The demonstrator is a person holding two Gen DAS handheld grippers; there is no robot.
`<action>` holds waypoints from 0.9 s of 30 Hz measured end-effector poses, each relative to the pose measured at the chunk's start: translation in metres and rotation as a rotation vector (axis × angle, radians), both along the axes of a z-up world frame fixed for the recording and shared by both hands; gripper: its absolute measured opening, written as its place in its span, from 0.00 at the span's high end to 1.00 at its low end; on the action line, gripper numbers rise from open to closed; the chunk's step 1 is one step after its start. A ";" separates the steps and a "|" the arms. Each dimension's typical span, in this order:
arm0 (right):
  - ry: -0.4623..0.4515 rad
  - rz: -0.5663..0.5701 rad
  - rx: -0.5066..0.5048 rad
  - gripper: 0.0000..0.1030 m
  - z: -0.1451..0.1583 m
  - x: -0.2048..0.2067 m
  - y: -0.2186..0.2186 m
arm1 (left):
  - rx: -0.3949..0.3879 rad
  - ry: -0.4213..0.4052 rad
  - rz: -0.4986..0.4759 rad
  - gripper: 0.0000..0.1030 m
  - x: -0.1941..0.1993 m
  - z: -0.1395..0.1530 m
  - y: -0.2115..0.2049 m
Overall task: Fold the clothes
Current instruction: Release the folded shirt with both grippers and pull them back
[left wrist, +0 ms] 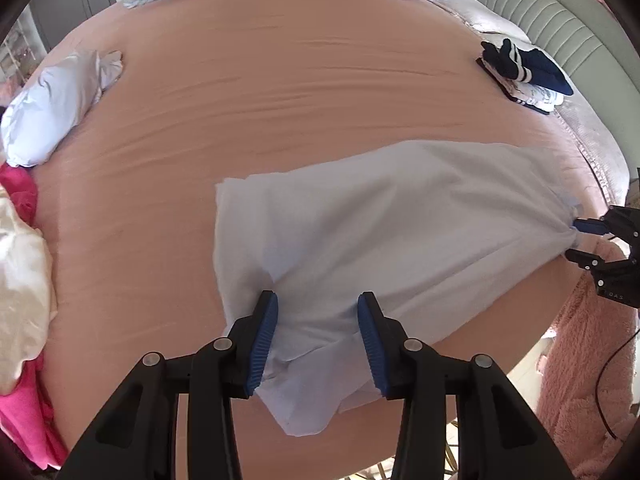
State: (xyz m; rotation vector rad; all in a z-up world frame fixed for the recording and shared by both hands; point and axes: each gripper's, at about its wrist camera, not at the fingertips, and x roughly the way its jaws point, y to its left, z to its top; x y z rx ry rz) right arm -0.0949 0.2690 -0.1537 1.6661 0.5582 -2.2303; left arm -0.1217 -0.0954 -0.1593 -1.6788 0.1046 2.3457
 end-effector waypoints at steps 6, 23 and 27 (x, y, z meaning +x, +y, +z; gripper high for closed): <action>0.031 -0.141 -0.213 0.59 0.037 -0.010 0.032 | 0.034 0.049 0.021 0.63 -0.002 0.008 0.011; 0.049 -0.301 -0.331 0.52 -0.011 -0.074 0.031 | 0.088 0.115 0.140 0.63 -0.051 -0.003 -0.003; 0.097 -0.355 -0.374 0.51 0.002 -0.079 0.046 | 0.076 0.176 0.046 0.63 -0.049 0.005 0.020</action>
